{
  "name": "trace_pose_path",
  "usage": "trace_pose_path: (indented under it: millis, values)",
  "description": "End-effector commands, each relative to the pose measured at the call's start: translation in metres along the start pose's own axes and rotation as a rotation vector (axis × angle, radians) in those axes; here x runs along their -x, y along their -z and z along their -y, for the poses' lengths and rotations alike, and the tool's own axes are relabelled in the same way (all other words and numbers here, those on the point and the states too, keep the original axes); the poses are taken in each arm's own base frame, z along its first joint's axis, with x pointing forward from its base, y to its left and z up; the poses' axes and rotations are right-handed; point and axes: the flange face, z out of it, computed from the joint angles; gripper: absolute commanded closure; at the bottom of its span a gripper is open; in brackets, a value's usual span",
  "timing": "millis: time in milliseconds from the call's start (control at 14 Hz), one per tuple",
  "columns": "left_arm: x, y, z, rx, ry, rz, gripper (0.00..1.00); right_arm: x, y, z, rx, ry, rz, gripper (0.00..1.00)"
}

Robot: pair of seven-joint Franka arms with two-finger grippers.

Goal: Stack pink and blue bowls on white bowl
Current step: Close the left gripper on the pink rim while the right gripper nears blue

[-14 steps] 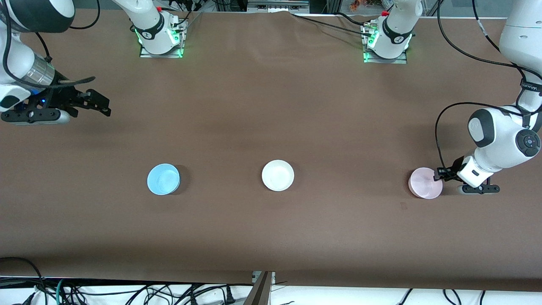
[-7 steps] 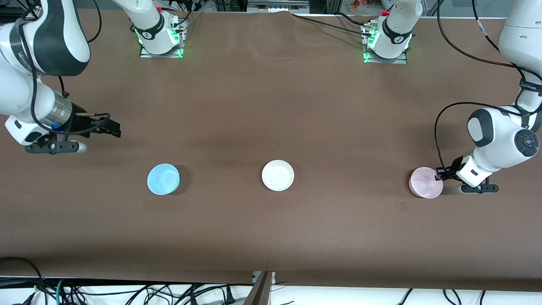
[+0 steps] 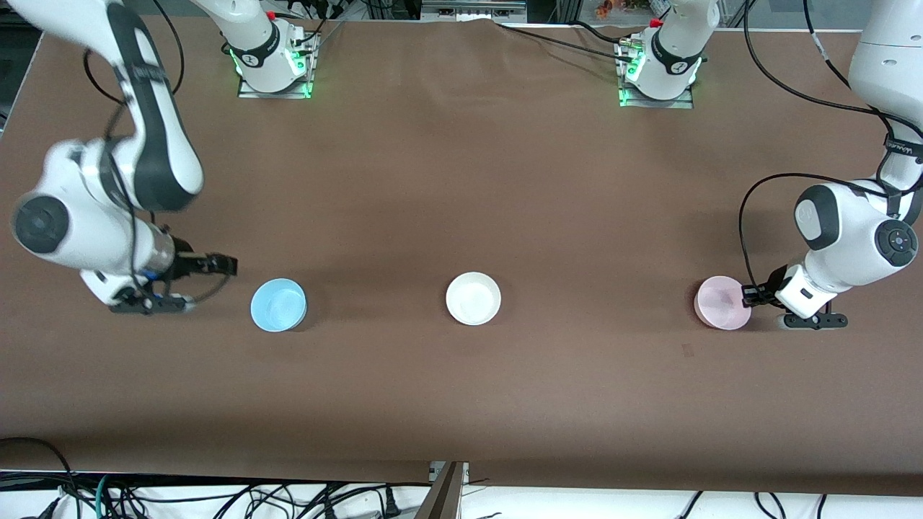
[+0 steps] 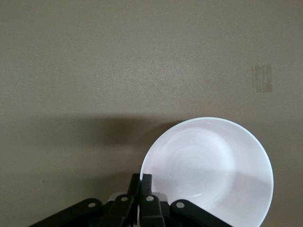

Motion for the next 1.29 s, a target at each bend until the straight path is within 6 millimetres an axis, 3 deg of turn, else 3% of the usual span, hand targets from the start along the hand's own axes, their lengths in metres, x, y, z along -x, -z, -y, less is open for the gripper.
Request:
trace_pose_path:
  millis: [0, 214, 357, 571, 714, 929, 1214]
  values:
    - [0.002, -0.001, -0.003, -0.010, -0.017, 0.001, 1.00, -0.028, -0.036, 0.004, 0.003, 0.017, -0.004, 0.00]
    - [-0.004, 0.006, -0.009, -0.012, 0.022, -0.014, 1.00, -0.028, -0.062, 0.023, 0.005, 0.031, 0.013, 0.01]
    - [-0.012, 0.012, -0.031, -0.014, 0.071, -0.030, 1.00, -0.028, -0.071, 0.021, 0.006, 0.032, 0.025, 0.02]
    - [-0.017, 0.020, -0.057, -0.011, 0.135, -0.044, 1.00, -0.034, -0.091, 0.021, 0.006, 0.037, 0.003, 0.12]
    - [-0.021, 0.034, -0.074, -0.011, 0.174, -0.059, 1.00, -0.034, -0.101, 0.019, 0.007, 0.037, 0.008, 0.26]
    - [-0.021, 0.049, -0.124, -0.015, 0.255, -0.054, 1.00, -0.034, -0.109, 0.018, 0.008, 0.035, 0.016, 0.46]
    - [-0.016, 0.062, -0.206, 0.002, 0.391, -0.070, 1.00, -0.034, -0.110, 0.018, 0.004, 0.031, 0.019, 0.53]
